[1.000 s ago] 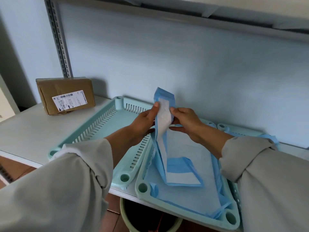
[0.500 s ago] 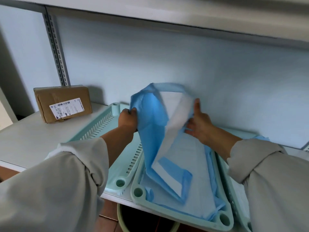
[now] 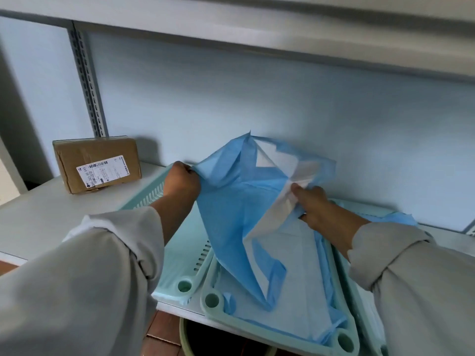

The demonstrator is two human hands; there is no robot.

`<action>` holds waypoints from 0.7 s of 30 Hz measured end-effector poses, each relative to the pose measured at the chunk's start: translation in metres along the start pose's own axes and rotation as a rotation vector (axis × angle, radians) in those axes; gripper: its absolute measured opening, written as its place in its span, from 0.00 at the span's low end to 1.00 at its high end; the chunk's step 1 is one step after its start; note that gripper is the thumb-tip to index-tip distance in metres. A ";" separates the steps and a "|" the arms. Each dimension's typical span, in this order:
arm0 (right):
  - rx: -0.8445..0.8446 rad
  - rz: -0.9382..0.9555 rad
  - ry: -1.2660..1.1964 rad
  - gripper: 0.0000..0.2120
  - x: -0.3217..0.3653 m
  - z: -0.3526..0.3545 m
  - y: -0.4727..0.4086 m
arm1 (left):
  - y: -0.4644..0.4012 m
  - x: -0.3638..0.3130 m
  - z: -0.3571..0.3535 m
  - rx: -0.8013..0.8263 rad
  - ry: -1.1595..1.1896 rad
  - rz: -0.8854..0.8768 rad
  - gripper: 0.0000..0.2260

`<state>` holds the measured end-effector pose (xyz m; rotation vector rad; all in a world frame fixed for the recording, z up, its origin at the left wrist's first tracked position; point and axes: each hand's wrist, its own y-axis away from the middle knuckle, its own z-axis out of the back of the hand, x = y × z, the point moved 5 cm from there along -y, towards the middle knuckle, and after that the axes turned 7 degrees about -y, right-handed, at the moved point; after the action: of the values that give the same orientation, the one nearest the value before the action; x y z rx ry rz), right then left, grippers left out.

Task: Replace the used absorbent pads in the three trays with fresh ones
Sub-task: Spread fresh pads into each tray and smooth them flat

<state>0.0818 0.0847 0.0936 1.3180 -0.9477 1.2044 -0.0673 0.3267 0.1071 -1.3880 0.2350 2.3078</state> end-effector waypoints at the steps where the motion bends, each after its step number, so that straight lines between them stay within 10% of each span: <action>1: -0.018 -0.015 -0.036 0.19 0.003 0.006 -0.004 | -0.002 0.002 0.006 -0.033 0.018 0.045 0.11; 6: 0.116 -0.060 -0.197 0.07 0.010 -0.008 0.000 | 0.008 -0.012 0.005 -0.062 0.363 0.080 0.11; 13: 0.344 -0.103 -0.283 0.08 0.010 -0.040 0.019 | 0.070 -0.036 -0.065 0.517 0.308 0.046 0.26; 21: 0.552 -0.093 -0.266 0.11 0.011 -0.047 0.038 | 0.074 -0.042 -0.074 0.558 0.241 -0.033 0.29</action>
<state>0.0403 0.1274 0.1079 1.9770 -0.7481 1.2887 -0.0244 0.2228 0.1021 -1.3443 0.8483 1.8372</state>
